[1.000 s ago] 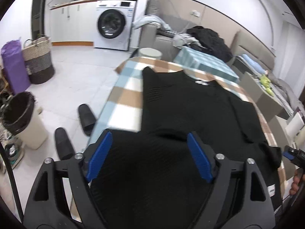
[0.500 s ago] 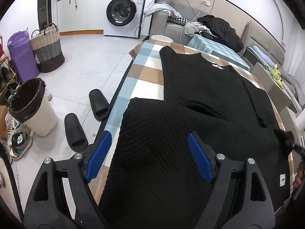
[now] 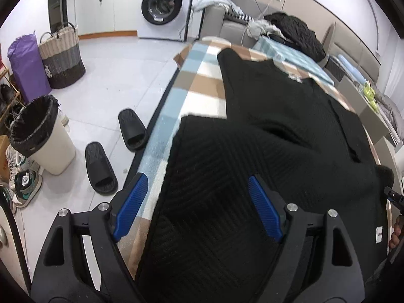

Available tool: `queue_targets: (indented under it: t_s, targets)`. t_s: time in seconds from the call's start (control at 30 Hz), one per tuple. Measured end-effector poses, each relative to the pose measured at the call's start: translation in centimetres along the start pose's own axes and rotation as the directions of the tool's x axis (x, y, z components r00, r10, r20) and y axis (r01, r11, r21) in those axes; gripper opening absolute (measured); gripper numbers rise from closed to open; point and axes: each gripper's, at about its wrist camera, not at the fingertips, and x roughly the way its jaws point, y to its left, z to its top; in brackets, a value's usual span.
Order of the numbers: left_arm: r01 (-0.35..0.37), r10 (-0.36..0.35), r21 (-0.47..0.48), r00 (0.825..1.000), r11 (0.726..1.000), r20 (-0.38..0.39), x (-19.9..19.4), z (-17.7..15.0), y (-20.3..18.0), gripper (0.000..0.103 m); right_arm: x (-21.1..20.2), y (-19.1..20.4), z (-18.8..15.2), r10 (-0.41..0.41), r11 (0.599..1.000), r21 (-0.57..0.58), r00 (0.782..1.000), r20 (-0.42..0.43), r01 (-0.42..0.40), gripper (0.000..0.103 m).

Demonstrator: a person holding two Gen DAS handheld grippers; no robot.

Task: Fold small clothes
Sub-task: 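Grasp the sweater hem with both grippers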

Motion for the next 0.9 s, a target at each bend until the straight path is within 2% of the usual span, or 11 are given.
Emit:
queue_targets:
  t_s: [0.17, 0.23, 0.33, 0.37, 0.4, 0.43, 0.47, 0.57, 0.67, 0.77, 0.9]
  targets:
    - [-0.010, 0.010, 0.030, 1.000, 0.999, -0.020, 0.9, -0.7, 0.0, 0.079, 0.2, 0.7, -0.5, -0.014, 0.998, -0.056, 1.000, -0.014, 0.013, 0.051]
    - [0.003, -0.002, 0.029, 1.000, 1.000, -0.024, 1.0, -0.9, 0.1, 0.074, 0.2, 0.6, -0.6, -0.016, 0.998, -0.056, 1.000, -0.020, 0.015, 0.051]
    - [0.018, -0.017, 0.022, 1.000, 1.000, -0.023, 1.1, -1.1, 0.3, 0.039, 0.3, 0.5, -0.7, -0.022, 0.998, -0.061, 1.000, -0.015, 0.021, 0.051]
    - [0.020, -0.019, 0.027, 1.000, 0.999, -0.017, 1.0, -1.2, 0.2, 0.020, 0.3, 0.6, -0.8, -0.035, 0.997, -0.068, 0.999, -0.005, 0.035, 0.041]
    - [0.022, -0.022, 0.033, 1.000, 0.999, -0.010, 0.9, -1.3, 0.2, 0.008, 0.1, 0.8, -0.9, -0.048, 0.996, -0.081, 0.999, 0.015, 0.049, 0.019]
    - [0.024, -0.024, 0.049, 1.000, 0.999, 0.012, 0.4, -1.4, 0.0, 0.007, -0.1, 1.0, -0.9, -0.048, 0.995, -0.089, 0.998, 0.040, 0.052, 0.010]
    - [0.014, -0.016, 0.066, 0.999, 0.998, 0.040, -0.1, -1.3, -0.3, 0.006, -0.6, 1.0, -0.9, -0.049, 0.995, -0.088, 0.996, 0.068, 0.054, 0.005]
    - [0.024, -0.031, 0.085, 0.996, 0.996, 0.081, -1.6, -1.3, -0.6, 0.006, -2.7, 0.7, -0.6, -0.013, 0.998, -0.061, 0.986, 0.164, 0.024, 0.005]
    - [0.070, -0.080, 0.084, 0.989, 0.994, 0.121, -3.5, -0.9, -0.6, 0.006, -4.8, 0.6, -0.2, 0.027, 0.999, -0.036, 0.971, 0.237, -0.019, 0.004]
    - [0.109, -0.120, 0.080, 0.980, 0.991, 0.161, -5.0, -0.3, -0.8, 0.005, -6.0, 1.0, 0.6, 0.039, 0.999, -0.021, 0.956, 0.290, -0.035, 0.004]
    - [0.117, -0.130, 0.075, 0.971, 0.990, 0.203, -5.4, 1.4, -1.3, 0.005, -6.0, 0.9, 2.5, 0.049, 0.998, 0.016, 0.947, 0.317, -0.057, 0.005]
